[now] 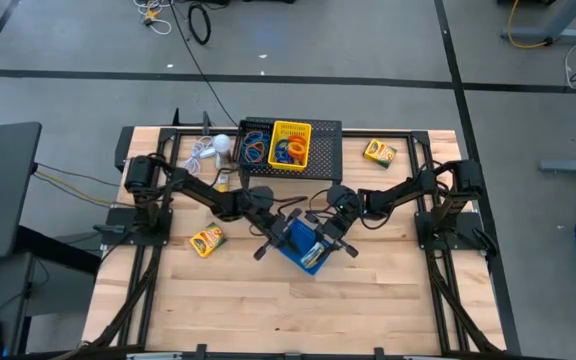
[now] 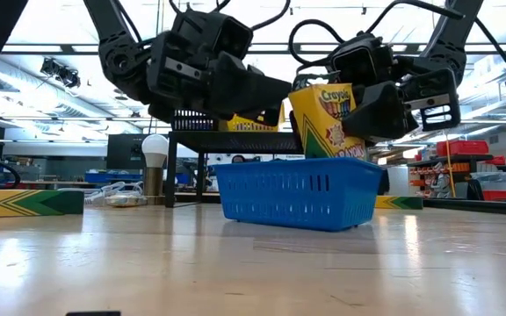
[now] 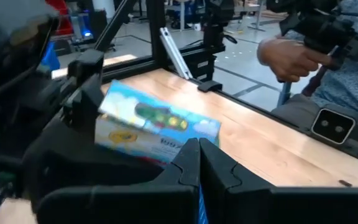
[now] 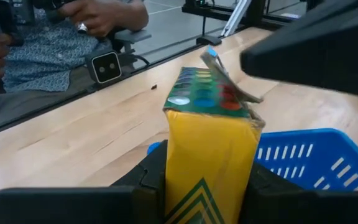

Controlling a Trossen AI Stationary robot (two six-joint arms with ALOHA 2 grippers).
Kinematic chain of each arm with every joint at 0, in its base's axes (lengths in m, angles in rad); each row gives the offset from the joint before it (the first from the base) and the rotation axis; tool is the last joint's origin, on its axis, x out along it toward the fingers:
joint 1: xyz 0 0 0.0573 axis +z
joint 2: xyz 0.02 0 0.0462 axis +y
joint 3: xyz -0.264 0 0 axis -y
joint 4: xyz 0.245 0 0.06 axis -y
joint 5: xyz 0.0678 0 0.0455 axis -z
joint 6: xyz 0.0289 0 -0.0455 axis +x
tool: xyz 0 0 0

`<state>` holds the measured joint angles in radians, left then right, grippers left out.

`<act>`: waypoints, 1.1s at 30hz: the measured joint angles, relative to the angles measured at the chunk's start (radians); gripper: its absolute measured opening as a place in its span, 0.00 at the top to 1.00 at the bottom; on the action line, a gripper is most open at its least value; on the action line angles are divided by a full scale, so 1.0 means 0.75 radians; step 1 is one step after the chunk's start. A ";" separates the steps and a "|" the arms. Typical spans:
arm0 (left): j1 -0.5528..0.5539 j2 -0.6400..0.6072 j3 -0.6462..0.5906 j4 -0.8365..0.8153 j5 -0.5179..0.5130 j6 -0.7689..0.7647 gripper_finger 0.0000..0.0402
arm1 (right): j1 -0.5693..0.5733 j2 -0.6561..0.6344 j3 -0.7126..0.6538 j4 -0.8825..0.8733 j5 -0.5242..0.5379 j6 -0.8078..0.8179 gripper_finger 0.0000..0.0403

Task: Pick & Place Office Desk Supplies
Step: Put the big yellow crayon box into the blue basket

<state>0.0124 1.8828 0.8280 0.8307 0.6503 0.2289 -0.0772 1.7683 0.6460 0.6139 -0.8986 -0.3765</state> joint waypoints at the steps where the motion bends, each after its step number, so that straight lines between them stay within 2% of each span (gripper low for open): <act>1: 0.000 0.000 -0.001 0.001 -0.002 -0.005 1.00 | 0.002 0.000 0.000 -0.002 0.001 -0.006 0.75; 7: -0.009 0.000 0.001 0.007 -0.040 -0.005 1.00 | 0.003 0.000 0.000 -0.001 0.016 -0.007 0.75; 13: -0.005 0.000 0.001 -0.008 -0.060 -0.014 1.00 | 0.006 0.000 0.000 0.029 0.059 0.088 0.74; 18: -0.006 0.000 0.001 -0.020 -0.073 -0.015 1.00 | 0.041 -0.001 0.000 0.040 0.162 0.108 0.50; 21: -0.007 0.000 0.001 -0.021 -0.071 -0.015 1.00 | 0.053 -0.001 0.000 0.037 0.189 0.109 0.45; 29: -0.007 0.000 0.001 -0.021 -0.044 -0.015 1.00 | 0.055 -0.001 0.000 0.056 0.183 0.155 0.59; 33: 0.002 0.000 0.001 -0.022 -0.028 -0.015 1.00 | 0.055 -0.004 0.000 0.074 0.181 0.204 0.62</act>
<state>0.0139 1.8828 0.8284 0.8145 0.6292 0.2173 -0.0357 1.7653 0.6460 0.6695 -0.7631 -0.2238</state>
